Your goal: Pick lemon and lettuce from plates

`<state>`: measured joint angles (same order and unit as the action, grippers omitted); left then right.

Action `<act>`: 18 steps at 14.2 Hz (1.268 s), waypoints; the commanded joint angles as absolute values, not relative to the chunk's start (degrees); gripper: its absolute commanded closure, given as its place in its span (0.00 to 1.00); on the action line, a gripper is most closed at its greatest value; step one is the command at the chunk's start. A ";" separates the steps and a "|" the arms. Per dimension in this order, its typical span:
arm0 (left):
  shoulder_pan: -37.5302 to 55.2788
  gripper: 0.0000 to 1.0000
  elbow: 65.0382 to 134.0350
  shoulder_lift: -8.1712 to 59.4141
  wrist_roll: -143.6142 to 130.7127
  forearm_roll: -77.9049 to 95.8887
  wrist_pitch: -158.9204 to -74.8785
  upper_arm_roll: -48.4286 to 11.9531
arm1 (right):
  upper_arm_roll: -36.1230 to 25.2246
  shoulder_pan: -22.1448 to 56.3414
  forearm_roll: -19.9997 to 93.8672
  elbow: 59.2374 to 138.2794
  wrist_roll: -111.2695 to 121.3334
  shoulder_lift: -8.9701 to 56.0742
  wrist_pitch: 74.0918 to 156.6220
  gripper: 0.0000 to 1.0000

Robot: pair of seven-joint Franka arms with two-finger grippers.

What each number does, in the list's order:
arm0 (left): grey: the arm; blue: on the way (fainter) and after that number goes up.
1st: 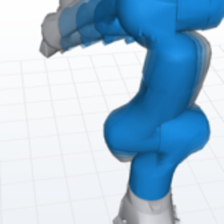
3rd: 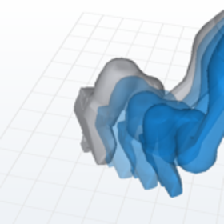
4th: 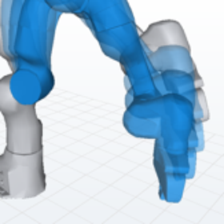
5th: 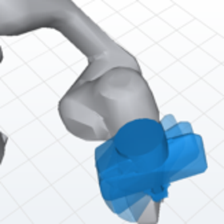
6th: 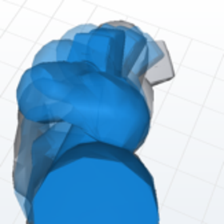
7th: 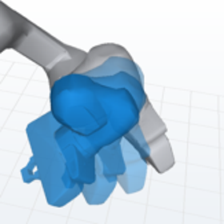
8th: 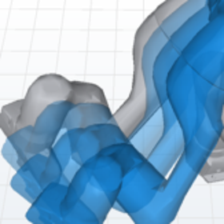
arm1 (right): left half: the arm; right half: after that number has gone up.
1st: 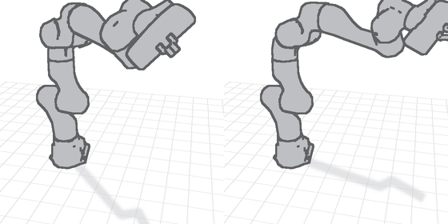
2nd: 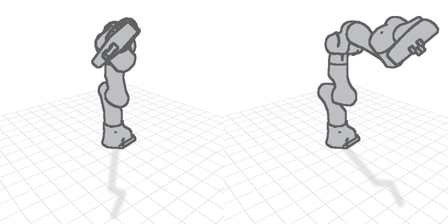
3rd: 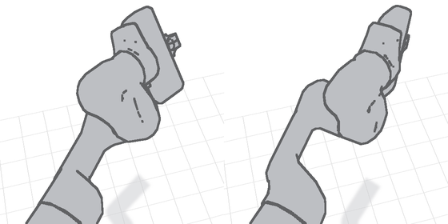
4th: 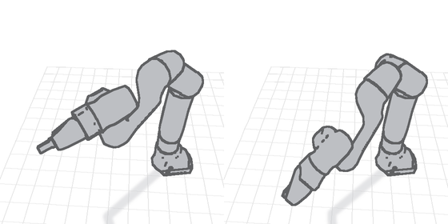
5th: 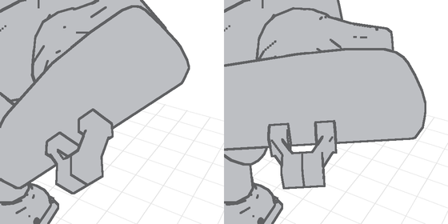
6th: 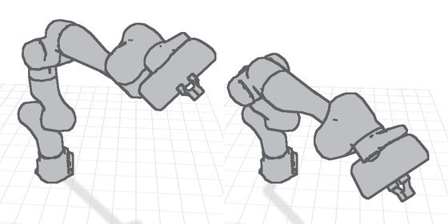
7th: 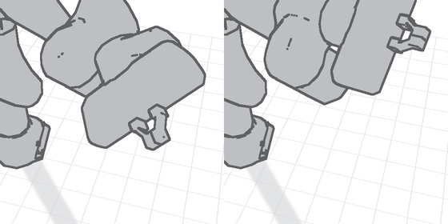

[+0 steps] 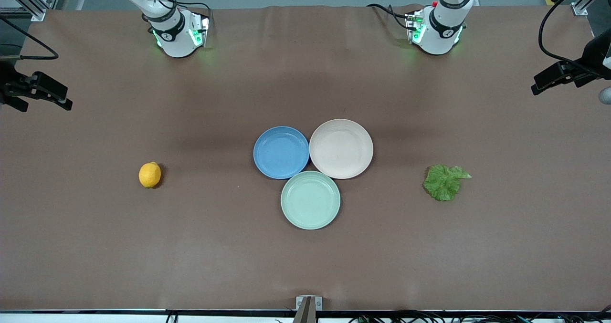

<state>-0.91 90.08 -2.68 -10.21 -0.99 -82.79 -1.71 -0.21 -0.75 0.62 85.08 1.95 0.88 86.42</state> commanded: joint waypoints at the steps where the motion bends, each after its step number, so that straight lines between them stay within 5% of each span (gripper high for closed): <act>1: -1.05 0.00 90.00 -3.08 -10.20 -0.97 -82.00 -1.76 | 0.18 -1.23 0.70 83.76 2.29 1.67 86.04 0.00; 18: -0.53 0.00 89.12 -3.87 -9.23 -1.23 -85.25 -2.46 | 0.18 -1.23 0.53 83.76 2.46 1.67 86.04 0.00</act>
